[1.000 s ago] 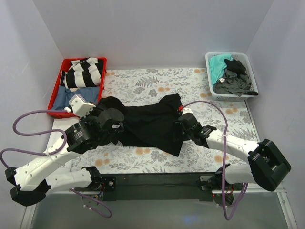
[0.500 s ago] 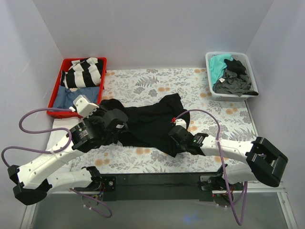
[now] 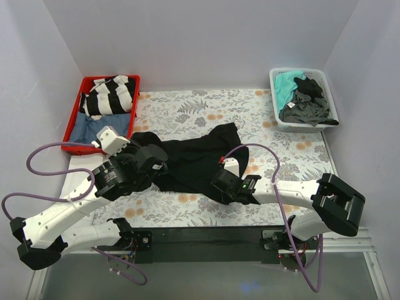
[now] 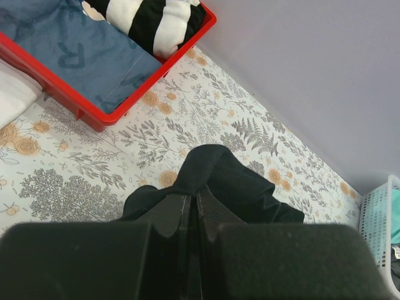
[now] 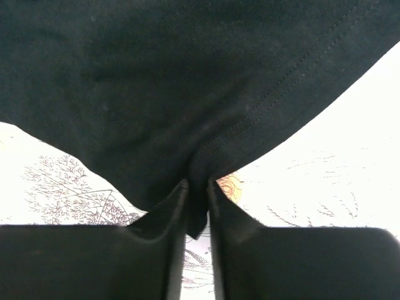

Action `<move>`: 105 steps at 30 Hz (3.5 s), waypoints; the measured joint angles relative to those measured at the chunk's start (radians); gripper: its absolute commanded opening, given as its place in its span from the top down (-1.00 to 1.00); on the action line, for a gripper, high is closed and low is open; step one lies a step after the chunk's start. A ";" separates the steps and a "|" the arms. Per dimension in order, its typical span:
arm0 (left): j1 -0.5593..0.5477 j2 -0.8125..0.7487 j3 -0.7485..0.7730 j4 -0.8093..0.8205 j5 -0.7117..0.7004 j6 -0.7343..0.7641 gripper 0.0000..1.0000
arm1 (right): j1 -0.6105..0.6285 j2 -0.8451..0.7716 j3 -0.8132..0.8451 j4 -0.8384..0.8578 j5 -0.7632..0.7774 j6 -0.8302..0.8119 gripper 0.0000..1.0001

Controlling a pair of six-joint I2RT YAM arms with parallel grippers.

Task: Fold and stack the t-shirts
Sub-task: Flatten out the tshirt

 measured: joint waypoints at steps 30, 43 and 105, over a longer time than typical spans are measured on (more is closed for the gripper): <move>0.003 0.003 -0.002 0.351 0.005 0.312 1.00 | -0.304 -0.224 0.628 -0.406 0.609 -0.254 0.97; 0.003 -0.112 0.036 1.116 -0.008 1.059 1.00 | -0.436 -0.283 0.787 -0.097 0.629 -0.672 0.97; 0.698 0.227 0.783 0.869 0.866 1.044 1.00 | -0.910 -0.434 0.931 0.152 -0.263 -0.718 0.97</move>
